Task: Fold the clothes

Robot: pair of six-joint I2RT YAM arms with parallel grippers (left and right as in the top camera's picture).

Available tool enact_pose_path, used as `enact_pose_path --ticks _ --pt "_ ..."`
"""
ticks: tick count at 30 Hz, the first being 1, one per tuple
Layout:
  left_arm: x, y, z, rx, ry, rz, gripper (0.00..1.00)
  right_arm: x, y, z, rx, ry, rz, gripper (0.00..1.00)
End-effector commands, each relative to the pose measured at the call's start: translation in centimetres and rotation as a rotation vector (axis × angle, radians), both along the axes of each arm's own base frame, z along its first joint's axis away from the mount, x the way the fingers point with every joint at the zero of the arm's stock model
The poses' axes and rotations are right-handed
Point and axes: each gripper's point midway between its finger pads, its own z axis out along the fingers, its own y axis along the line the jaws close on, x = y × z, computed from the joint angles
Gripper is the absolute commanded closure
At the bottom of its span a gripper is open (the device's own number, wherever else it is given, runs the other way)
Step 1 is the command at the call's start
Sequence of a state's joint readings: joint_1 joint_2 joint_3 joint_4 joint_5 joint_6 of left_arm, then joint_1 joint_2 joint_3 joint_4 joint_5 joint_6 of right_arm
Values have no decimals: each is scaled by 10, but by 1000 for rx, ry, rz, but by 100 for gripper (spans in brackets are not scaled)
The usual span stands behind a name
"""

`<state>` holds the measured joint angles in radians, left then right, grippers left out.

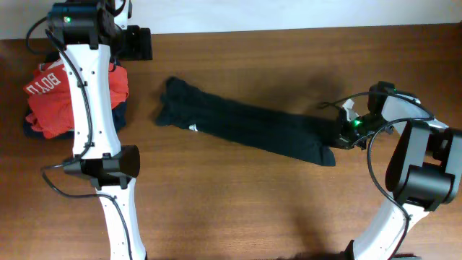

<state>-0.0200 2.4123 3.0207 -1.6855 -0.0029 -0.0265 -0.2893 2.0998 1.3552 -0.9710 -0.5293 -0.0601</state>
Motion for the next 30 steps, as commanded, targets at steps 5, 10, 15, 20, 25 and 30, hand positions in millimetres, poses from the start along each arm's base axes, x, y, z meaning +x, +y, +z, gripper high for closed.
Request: enact_pose_path --ticks 5,10,15,20,25,30 --pt "-5 -3 17 -15 -39 -6 9 -2 -37 -14 -35 15 -79 96" --pt "-5 -6 17 -16 -39 -13 9 1 -81 -3 -57 -12 -170 96" --pt "-4 -18 18 -15 -43 -36 9 4 -118 13 -72 -49 -231 96" --pt "-4 -19 18 -16 -47 -37 9 7 -124 35 -68 -65 -196 96" --pt "-2 -22 19 -17 -54 -44 9 19 -99 61 -54 -64 -114 96" --pt "0 -24 21 -17 -68 -48 9 30 -49 76 -49 -58 33 96"
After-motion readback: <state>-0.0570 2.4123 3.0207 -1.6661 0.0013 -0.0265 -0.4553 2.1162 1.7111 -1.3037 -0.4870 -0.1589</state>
